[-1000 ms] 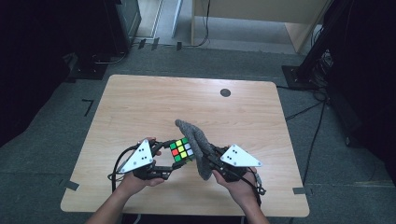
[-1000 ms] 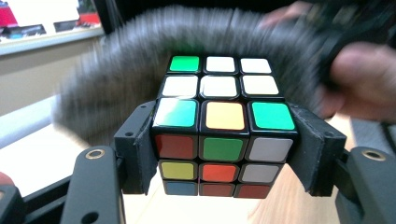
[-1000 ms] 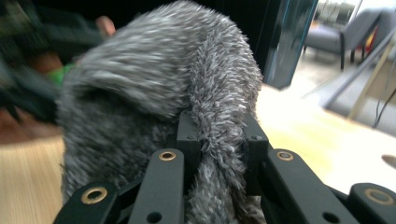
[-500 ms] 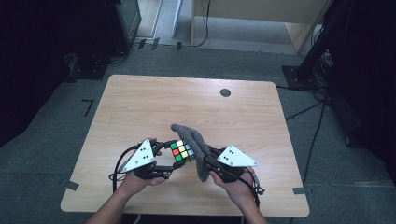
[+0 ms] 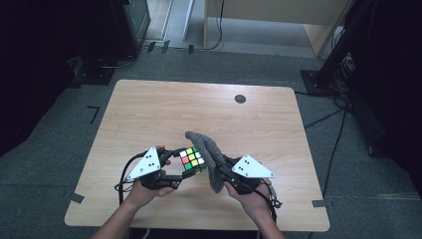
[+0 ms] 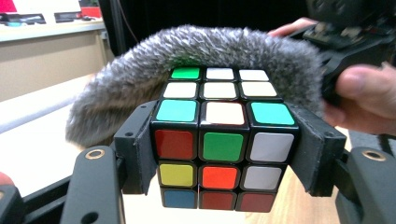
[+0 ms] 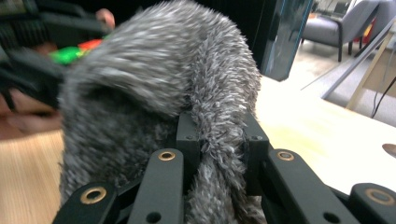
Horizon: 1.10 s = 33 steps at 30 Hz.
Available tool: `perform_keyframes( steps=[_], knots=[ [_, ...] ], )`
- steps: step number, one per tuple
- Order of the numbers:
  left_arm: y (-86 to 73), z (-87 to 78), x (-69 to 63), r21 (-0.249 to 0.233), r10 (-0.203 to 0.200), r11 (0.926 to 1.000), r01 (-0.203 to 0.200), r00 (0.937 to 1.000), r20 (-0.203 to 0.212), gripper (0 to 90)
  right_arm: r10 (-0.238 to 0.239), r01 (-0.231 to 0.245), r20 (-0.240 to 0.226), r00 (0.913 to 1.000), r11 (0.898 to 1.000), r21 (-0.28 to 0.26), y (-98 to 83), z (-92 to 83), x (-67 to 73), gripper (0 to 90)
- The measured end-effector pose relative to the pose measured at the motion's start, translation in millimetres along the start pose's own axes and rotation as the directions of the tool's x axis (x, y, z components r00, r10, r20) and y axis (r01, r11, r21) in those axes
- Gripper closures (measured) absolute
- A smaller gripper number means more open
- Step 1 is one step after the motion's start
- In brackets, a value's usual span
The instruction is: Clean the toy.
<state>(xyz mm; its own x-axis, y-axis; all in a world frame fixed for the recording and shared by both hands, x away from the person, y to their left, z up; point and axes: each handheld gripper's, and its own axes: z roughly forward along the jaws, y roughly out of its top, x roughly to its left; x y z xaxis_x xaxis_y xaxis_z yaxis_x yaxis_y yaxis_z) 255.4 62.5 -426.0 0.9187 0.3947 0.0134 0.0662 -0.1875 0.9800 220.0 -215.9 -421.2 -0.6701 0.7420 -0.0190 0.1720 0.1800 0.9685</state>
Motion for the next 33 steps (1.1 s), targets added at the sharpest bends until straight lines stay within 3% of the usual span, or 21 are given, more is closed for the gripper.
perform_keyframes(
  steps=[2, 4, 7, 9, 11, 14, 17, 19, 22, 25, 29, 33],
  knots=[
    [-1.1, 0.9, 0.6, 0.002, -0.004, 1.0000, 0.004, 1.0000, -0.005, 34.2, -0.002, 0.002, -0.001, 1.0000, 0.998, -0.062, 5.6, -5.7, 2.6, 75.8],
    [-0.9, 0.8, 1.5, -0.010, -0.023, 0.9997, 0.023, 0.9997, 0.009, 34.2, -0.005, 0.001, -0.040, 0.9992, 0.995, -0.098, 8.7, -7.6, 7.2, 75.8],
    [-1.1, -0.2, 2.0, -0.009, -0.022, 0.9997, 0.022, 0.9998, -0.001, 34.1, -0.033, 0.031, -0.042, 0.9986, 0.998, -0.061, 3.8, -0.6, 10.0, 75.6],
    [-1.1, -3.2, 5.0, -0.050, -0.063, 0.9967, 0.064, 0.9979, 0.017, 34.1, -0.015, 0.015, -0.008, 0.9999, 1.000, 0.007, -1.3, 3.4, 3.7, 75.8],
    [0.9, -7.1, 7.9, -0.091, -0.091, 0.9914, 0.093, 0.9955, 0.026, 34.1, 0.012, -0.012, 0.023, 0.9997, 1.000, 0.026, -5.6, 4.8, -1.0, 76.1],
    [1.6, -10.7, 10.9, -0.118, -0.120, 0.9855, 0.122, 0.9924, 0.030, 34.2, 0.068, -0.068, 0.003, 0.9977, 0.997, 0.027, -9.0, 7.3, -0.8, 76.2],
    [1.3, -11.8, 12.6, -0.129, -0.141, 0.9811, 0.144, 0.9894, 0.034, 34.2, 0.046, -0.044, -0.040, 0.9981, 0.998, 0.038, -10.7, 14.3, 12.4, 76.2],
    [1.1, -12.4, 13.4, -0.130, -0.145, 0.9805, 0.147, 0.9891, 0.026, 34.1, 0.055, -0.053, -0.042, 0.9976, 0.997, 0.047, -14.1, 18.6, 18.3, 76.2],
    [0.8, -13.9, 14.9, -0.149, -0.168, 0.9744, 0.169, 0.9856, 0.015, 34.0, 0.163, -0.158, -0.091, 0.9825, 0.986, 0.057, -21.0, 23.1, 17.3, 76.2],
    [0.8, -15.5, 17.5, -0.165, -0.187, 0.9685, 0.186, 0.9823, 0.011, 34.0, 0.214, -0.204, -0.130, 0.9682, 0.976, 0.081, -25.5, 27.9, 19.4, 76.2],
    [0.6, -16.1, 18.2, -0.175, -0.197, 0.9653, 0.194, 0.9805, 0.001, 34.1, 0.216, -0.195, -0.181, 0.9593, 0.973, 0.127, -28.9, 35.5, 29.3, 75.8],
    [-0.5, -13.7, 16.1, -0.159, -0.185, 0.9703, 0.182, 0.9828, -0.002, 34.1, 0.191, -0.159, -0.235, 0.9532, 0.976, 0.148, -29.8, 40.4, 41.2, 75.1]
  ],
)
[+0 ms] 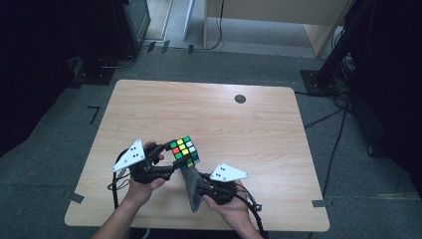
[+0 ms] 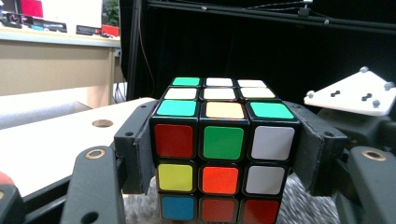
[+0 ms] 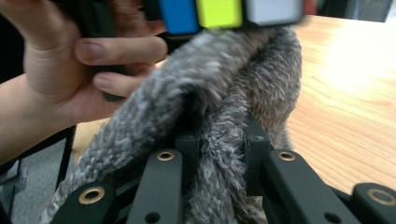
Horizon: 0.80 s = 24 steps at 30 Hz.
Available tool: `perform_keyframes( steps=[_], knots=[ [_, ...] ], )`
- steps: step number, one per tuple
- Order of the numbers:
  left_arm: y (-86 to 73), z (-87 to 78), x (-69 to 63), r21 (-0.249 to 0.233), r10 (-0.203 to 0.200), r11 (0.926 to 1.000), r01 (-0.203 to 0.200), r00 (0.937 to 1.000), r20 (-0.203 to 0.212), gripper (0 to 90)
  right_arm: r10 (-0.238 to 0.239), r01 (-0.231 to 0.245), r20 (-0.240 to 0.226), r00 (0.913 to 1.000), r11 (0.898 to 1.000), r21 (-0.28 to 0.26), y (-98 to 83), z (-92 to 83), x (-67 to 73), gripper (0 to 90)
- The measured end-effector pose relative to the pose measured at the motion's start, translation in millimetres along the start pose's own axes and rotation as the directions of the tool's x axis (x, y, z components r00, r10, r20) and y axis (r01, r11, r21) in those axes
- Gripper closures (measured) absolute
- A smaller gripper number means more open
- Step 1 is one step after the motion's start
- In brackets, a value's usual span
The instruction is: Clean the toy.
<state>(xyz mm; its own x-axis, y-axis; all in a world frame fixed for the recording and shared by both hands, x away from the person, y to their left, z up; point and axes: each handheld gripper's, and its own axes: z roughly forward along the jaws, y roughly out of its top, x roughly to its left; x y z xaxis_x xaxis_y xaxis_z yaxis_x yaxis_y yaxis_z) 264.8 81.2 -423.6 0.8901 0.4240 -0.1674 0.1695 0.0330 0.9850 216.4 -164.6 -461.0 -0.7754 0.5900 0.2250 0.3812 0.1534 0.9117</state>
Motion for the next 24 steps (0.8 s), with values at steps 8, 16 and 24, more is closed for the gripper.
perform_keyframes(
  steps=[8, 16, 24],
  knots=[
    [0.2, -1.0, 0.1, 0.000, 0.009, 1.0000, -0.009, 0.9999, -0.007, 34.2, 0.024, -0.016, 0.089, 0.9958, 0.996, -0.091, 6.8, -16.8, -10.6, 75.4],
    [-2.1, 3.7, -3.3, 0.020, 0.020, 0.9996, -0.020, 0.9998, -0.006, 34.2, 0.069, -0.060, 0.090, 0.9936, 0.993, -0.105, 3.1, -17.7, -15.4, 75.5],
    [-2.8, 3.6, -1.9, 0.024, 0.015, 0.9996, -0.015, 0.9999, 0.008, 34.2, -0.045, 0.046, 0.021, 0.9988, 0.996, -0.079, 2.3, -4.8, 6.0, 75.1]
  ],
)
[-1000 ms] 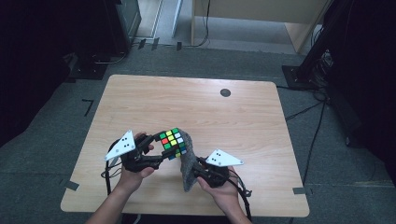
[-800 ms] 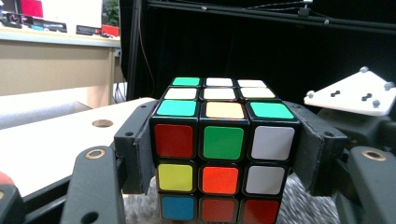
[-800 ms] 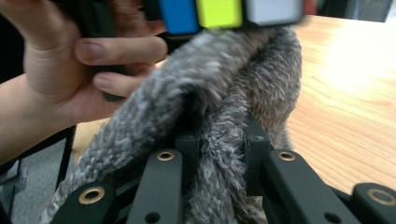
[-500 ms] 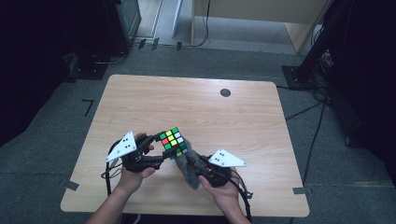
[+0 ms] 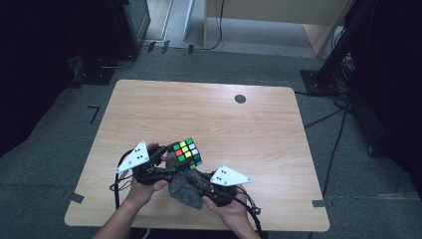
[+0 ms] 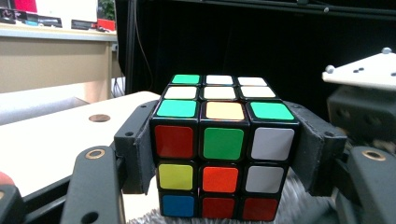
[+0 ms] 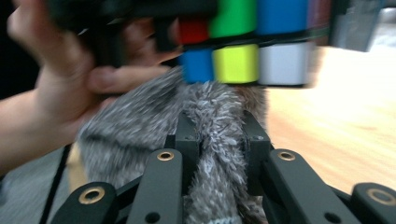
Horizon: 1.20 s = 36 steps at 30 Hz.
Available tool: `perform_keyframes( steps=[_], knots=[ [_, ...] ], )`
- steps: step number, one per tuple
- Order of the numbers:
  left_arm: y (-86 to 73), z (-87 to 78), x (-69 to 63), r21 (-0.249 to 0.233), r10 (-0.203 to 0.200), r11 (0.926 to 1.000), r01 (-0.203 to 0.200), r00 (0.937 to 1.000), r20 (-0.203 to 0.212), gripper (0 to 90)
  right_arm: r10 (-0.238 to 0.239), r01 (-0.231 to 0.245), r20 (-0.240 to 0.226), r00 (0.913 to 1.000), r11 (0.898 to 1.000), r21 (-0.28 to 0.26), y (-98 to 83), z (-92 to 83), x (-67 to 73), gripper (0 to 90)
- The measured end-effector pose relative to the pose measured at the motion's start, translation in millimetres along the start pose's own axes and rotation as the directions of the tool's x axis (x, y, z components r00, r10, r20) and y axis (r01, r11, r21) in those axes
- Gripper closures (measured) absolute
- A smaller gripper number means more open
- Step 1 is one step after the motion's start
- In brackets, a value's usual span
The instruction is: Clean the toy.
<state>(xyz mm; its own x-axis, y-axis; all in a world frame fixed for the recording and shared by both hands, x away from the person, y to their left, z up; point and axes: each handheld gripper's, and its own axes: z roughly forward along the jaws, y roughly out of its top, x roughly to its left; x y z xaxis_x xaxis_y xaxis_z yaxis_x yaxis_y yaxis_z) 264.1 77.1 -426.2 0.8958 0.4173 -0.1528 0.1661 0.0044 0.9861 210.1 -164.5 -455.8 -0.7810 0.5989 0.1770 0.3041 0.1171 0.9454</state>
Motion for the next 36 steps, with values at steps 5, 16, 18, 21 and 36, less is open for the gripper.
perform_keyframes(
  steps=[5, 16, 18, 21, 36],
  knots=[
    [0.8, -1.7, 1.2, -0.007, -0.004, 1.0000, 0.004, 1.0000, -0.004, 34.2, 0.115, -0.106, 0.107, 0.9876, 0.991, -0.079, 2.0, -17.7, -25.8, 75.8],
    [-0.5, -0.5, 2.3, 0.005, -0.006, 1.0000, 0.006, 1.0000, -0.007, 34.2, 0.051, -0.050, 0.043, 0.9977, 0.998, -0.022, -4.6, -2.4, -6.3, 74.7],
    [0.2, -1.3, 2.3, -0.007, -0.014, 0.9999, 0.014, 0.9999, 0.001, 34.2, 0.018, -0.015, 0.076, 0.9970, 0.999, -0.035, -1.0, -4.8, -2.9, 74.5],
    [2.0, -3.4, 2.9, -0.019, -0.016, 0.9997, 0.016, 0.9999, 0.000, 34.2, 0.040, -0.028, 0.144, 0.9888, 0.996, -0.079, 2.6, -15.5, -12.1, 74.5],
    [0.7, -1.7, 2.3, -0.011, -0.016, 0.9998, 0.016, 0.9999, -0.003, 34.2, 0.043, -0.026, 0.174, 0.9839, 0.995, -0.096, 1.4, -14.6, -7.5, 69.7]
  ],
)
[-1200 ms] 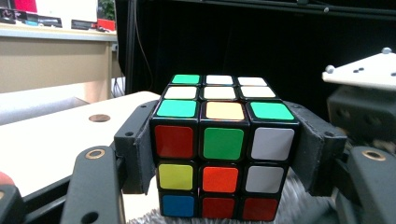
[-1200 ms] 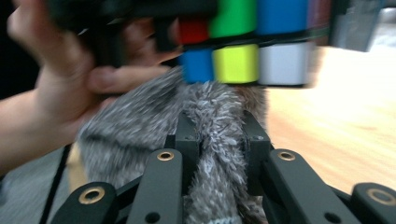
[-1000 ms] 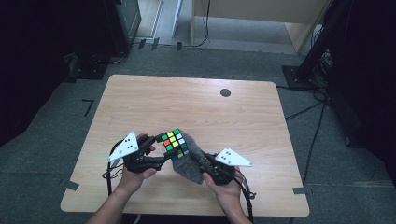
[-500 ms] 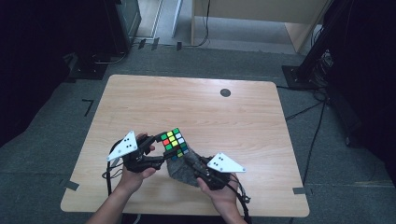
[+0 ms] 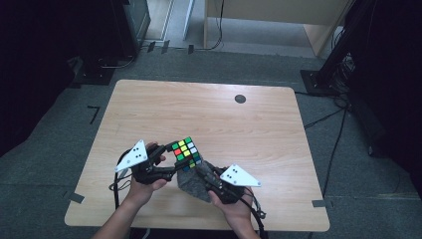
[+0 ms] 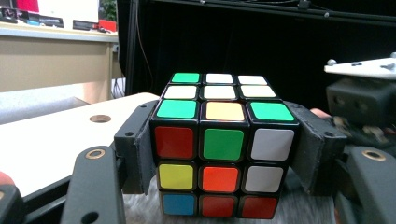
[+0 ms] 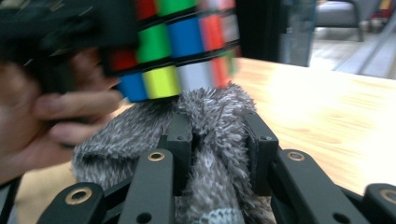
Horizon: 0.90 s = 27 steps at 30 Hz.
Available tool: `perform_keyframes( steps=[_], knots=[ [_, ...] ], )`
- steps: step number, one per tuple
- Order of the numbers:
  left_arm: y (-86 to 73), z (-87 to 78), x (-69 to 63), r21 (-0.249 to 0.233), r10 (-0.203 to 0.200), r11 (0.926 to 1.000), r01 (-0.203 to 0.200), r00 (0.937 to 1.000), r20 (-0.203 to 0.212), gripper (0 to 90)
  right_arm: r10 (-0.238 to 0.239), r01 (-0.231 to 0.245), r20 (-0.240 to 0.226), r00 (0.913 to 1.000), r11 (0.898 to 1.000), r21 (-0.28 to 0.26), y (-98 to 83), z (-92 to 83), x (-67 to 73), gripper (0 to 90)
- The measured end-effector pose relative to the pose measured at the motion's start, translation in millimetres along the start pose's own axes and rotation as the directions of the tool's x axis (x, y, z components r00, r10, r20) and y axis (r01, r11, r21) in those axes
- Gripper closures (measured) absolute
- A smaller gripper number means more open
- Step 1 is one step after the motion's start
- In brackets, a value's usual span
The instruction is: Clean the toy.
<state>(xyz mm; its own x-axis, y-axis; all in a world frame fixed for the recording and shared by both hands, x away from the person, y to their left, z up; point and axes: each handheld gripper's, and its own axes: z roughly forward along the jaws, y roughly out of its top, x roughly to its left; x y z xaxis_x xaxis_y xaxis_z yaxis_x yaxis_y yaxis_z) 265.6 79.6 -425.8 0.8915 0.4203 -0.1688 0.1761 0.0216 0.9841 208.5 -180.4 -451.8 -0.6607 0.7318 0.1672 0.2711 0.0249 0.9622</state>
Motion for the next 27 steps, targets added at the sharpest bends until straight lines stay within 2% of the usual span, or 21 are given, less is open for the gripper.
perform_keyframes(
  steps=[3, 5, 7, 10, 13, 16, 19, 22, 24, 27],
  knots=[
    [0.1, -0.9, 0.8, 0.004, 0.001, 1.0000, -0.001, 1.0000, -0.004, 34.2, 0.061, -0.059, 0.055, 0.9967, 0.998, -0.034, 2.6, -7.9, -13.3, 73.3],
    [-0.2, -0.6, 1.2, 0.007, 0.001, 1.0000, -0.001, 1.0000, -0.005, 34.2, 0.091, -0.089, 0.058, 0.9941, 0.995, -0.035, 2.3, -9.1, -17.4, 75.3],
    [-0.2, 0.1, 0.5, 0.006, 0.003, 1.0000, -0.003, 1.0000, -0.002, 34.2, 0.083, -0.082, 0.041, 0.9957, 0.997, -0.015, 0.6, -6.2, -13.9, 76.1],
    [-0.7, 0.7, 0.1, 0.012, 0.005, 0.9999, -0.005, 1.0000, -0.001, 34.2, 0.044, -0.043, -0.016, 0.9989, 0.999, 0.020, -3.5, 1.7, -1.3, 76.5],
    [-0.5, 0.0, 0.8, 0.008, 0.002, 1.0000, -0.002, 1.0000, 0.000, 34.2, 0.020, -0.019, -0.046, 0.9987, 1.000, 0.025, -3.5, 3.7, 4.0, 76.7],
    [0.2, -1.4, 1.7, -0.001, -0.001, 1.0000, 0.001, 1.0000, -0.005, 34.2, 0.031, -0.031, -0.030, 0.9991, 1.000, 0.006, 1.1, -1.0, -2.4, 76.8],
    [0.2, -2.3, 3.0, 0.001, -0.002, 1.0000, 0.002, 0.9999, -0.012, 34.2, 0.069, -0.069, 0.006, 0.9976, 0.997, -0.017, 4.4, -7.3, -12.0, 76.9],
    [0.1, -1.9, 2.8, 0.002, -0.003, 1.0000, 0.003, 0.9999, -0.012, 34.2, 0.105, -0.105, 0.015, 0.9944, 0.994, -0.026, 4.8, -9.3, -15.3, 76.9],
    [-0.4, -0.5, 1.6, 0.006, 0.000, 1.0000, 0.001, 1.0000, -0.007, 34.2, 0.092, -0.092, -0.006, 0.9957, 0.996, 0.001, 1.9, -4.9, -10.1, 76.8],
    [-1.3, 0.9, 0.4, 0.015, 0.005, 0.9999, -0.005, 1.0000, -0.005, 34.2, 0.062, -0.058, -0.079, 0.9949, 0.997, 0.052, -2.2, 4.3, 1.7, 76.2]
  ],
)
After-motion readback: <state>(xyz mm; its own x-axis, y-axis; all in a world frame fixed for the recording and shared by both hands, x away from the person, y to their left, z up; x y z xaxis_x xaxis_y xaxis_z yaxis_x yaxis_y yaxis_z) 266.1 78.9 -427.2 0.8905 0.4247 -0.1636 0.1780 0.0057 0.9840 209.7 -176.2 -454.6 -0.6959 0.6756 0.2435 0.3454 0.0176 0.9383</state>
